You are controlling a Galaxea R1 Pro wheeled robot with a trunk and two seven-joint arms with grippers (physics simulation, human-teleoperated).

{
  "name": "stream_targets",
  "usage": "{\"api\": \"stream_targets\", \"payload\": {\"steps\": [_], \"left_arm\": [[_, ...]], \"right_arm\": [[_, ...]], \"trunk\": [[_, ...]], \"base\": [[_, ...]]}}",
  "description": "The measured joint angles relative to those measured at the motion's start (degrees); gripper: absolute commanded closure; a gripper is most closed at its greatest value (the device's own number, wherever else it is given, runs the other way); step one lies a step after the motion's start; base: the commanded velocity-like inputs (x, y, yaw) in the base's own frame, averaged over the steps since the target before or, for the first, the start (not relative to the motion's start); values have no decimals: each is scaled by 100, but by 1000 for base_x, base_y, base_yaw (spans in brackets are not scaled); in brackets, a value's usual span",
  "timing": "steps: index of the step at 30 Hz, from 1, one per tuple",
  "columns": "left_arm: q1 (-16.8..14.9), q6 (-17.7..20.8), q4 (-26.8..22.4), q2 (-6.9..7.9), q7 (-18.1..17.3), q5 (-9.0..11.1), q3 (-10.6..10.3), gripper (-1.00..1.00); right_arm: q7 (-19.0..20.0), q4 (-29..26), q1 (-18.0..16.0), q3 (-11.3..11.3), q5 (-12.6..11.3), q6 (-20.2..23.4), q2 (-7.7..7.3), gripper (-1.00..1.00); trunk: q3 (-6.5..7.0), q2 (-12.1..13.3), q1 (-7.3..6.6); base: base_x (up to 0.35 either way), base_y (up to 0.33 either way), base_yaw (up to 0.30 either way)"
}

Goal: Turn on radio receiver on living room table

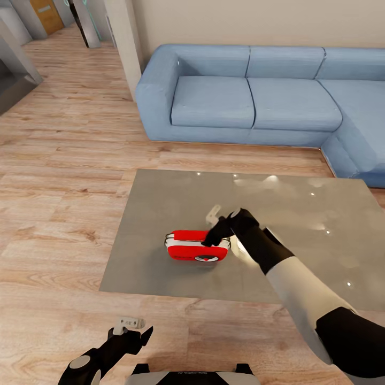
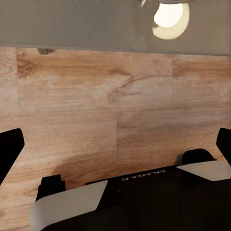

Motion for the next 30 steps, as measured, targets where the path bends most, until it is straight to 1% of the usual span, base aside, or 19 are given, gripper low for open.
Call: {"api": "stream_targets", "payload": {"steps": [1,3,5,6,9,13,25,27,30], "left_arm": [[0,-5,0,0,0,1,0,-100],[0,-27,0,0,0,3,-2,-100],[0,-35,0,0,0,4,-1,-100],[0,-40,0,0,0,4,0,-100],[0,-48,0,0,0,4,-2,-100],[0,-52,0,0,0,4,-2,-100],[0,-54,0,0,0,4,0,-100],[0,-54,0,0,0,4,0,-100],[0,-55,0,0,0,4,0,-100]], "right_arm": [[24,25,0,14,76,-10,18,-100],[86,130,0,46,385,-79,126,-100],[148,207,0,57,558,-146,186,-100],[201,254,0,61,635,-186,209,-100],[316,309,0,66,736,-243,234,-100],[374,331,-1,68,778,-266,230,-100],[389,342,-48,69,758,-387,178,-100],[389,344,-75,65,757,-394,160,-100],[395,345,-188,56,744,-402,83,-100]], "trunk": [[0,0,0],[0,0,0],[0,0,0],[0,0,0],[0,0,0],[0,0,0],[0,0,0],[0,0,0],[0,0,0]], "base": [[0,0,0],[0,0,0],[0,0,0],[0,0,0],[0,0,0],[0,0,0],[0,0,0],[0,0,0],[0,0,0]]}}
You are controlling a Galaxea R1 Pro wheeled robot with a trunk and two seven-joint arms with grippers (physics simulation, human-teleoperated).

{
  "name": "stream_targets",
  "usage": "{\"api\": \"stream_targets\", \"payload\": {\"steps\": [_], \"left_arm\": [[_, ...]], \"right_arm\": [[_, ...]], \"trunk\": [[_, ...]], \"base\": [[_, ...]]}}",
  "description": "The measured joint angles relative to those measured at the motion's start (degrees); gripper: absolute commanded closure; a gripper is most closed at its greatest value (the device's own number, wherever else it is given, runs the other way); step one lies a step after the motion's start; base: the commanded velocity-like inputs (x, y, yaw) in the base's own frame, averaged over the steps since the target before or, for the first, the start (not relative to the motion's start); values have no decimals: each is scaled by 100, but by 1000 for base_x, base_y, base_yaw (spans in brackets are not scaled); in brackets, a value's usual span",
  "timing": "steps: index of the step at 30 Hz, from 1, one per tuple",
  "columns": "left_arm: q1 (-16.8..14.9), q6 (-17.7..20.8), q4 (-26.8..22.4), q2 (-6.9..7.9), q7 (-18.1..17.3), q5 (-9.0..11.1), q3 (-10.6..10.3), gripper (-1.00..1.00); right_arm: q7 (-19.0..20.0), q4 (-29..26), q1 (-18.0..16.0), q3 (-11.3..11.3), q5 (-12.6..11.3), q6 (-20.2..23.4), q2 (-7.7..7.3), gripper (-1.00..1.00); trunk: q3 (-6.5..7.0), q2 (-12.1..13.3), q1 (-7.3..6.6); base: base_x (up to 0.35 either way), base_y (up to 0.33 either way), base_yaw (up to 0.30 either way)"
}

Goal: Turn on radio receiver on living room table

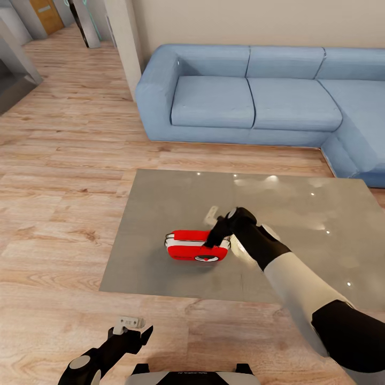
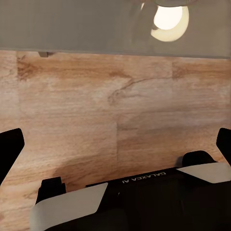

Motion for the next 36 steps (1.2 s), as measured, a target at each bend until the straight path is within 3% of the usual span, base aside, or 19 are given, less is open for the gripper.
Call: {"api": "stream_targets", "payload": {"steps": [7,17,36], "left_arm": [[0,0,0,0,0,0,0,-100],[0,-6,0,0,0,0,-1,-100],[0,-6,4,0,0,0,0,-100]], "right_arm": [[-14,105,-75,-16,-11,-7,-60,-100],[-99,848,-332,-40,-21,-235,122,-100],[-450,950,-349,-41,-31,-287,143,-100]], "trunk": [[0,0,0],[0,0,0],[0,0,0]], "base": [[0,0,0],[0,0,0],[0,0,0]]}}
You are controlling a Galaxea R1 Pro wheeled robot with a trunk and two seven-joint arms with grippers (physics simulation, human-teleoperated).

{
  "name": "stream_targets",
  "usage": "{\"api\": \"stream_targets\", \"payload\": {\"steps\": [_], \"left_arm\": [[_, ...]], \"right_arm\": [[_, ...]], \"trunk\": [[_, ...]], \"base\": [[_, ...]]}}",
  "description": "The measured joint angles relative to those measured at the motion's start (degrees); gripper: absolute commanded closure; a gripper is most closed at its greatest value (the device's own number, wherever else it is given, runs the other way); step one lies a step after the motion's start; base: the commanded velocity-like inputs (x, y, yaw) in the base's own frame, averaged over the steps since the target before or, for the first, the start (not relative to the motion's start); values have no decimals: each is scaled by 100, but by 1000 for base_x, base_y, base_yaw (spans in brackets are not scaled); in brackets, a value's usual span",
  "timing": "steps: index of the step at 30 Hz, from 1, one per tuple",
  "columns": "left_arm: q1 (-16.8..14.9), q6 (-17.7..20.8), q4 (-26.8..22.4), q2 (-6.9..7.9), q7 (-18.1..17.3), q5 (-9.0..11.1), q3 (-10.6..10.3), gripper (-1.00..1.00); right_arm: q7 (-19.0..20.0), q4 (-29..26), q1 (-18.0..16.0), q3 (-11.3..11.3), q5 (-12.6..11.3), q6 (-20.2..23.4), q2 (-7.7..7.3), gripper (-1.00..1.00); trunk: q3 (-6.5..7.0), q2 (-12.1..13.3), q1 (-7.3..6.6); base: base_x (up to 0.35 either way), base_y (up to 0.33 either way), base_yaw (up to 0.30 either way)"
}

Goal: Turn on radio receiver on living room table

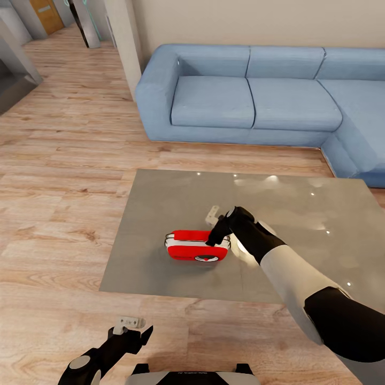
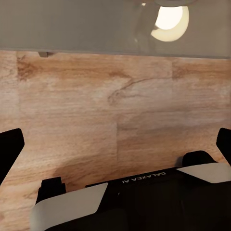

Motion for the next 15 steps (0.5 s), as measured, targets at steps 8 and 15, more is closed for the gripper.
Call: {"api": "stream_targets", "payload": {"steps": [8,15], "left_arm": [[0,0,34,0,0,0,-2,-100],[0,0,39,0,0,0,-2,-100]], "right_arm": [[-438,399,0,-13,-19,-251,59,-100],[-508,483,0,-9,-25,-306,85,-100]], "trunk": [[0,0,0],[0,0,0]], "base": [[0,0,0],[0,0,0]]}}
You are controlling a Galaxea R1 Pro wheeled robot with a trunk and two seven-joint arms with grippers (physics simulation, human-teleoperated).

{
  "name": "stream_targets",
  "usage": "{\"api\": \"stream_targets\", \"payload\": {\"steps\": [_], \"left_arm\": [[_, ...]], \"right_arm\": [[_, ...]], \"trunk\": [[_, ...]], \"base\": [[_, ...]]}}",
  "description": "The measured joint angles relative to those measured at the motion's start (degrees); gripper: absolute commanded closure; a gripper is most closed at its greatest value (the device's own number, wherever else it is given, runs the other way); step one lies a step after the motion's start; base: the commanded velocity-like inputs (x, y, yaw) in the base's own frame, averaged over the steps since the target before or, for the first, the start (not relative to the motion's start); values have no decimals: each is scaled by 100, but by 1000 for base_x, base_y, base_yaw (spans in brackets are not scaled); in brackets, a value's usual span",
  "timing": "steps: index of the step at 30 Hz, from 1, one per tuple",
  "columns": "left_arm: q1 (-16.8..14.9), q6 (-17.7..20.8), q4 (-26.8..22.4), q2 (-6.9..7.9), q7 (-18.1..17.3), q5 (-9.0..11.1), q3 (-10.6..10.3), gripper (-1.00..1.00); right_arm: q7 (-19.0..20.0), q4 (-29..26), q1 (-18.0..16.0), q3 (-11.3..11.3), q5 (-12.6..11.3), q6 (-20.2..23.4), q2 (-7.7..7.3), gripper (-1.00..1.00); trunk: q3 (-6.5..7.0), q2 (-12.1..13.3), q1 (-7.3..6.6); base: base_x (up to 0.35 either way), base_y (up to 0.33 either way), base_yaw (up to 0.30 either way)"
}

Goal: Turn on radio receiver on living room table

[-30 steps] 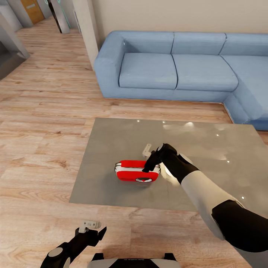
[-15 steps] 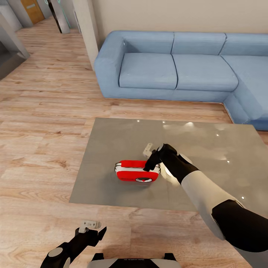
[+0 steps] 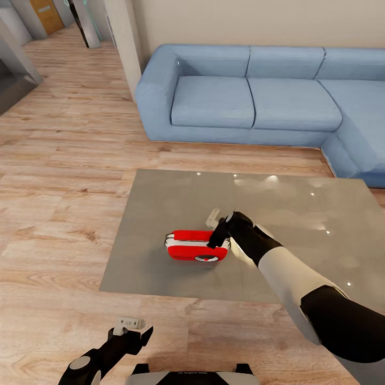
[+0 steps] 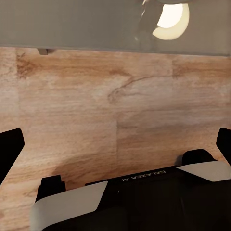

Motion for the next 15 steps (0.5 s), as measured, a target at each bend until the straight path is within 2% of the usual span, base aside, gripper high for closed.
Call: {"api": "stream_targets", "payload": {"steps": [15], "left_arm": [[0,0,0,0,0,0,-1,-100]], "right_arm": [[-5,65,0,-8,-9,-84,34,-100]], "trunk": [[0,0,0]], "base": [[0,0,0]]}}
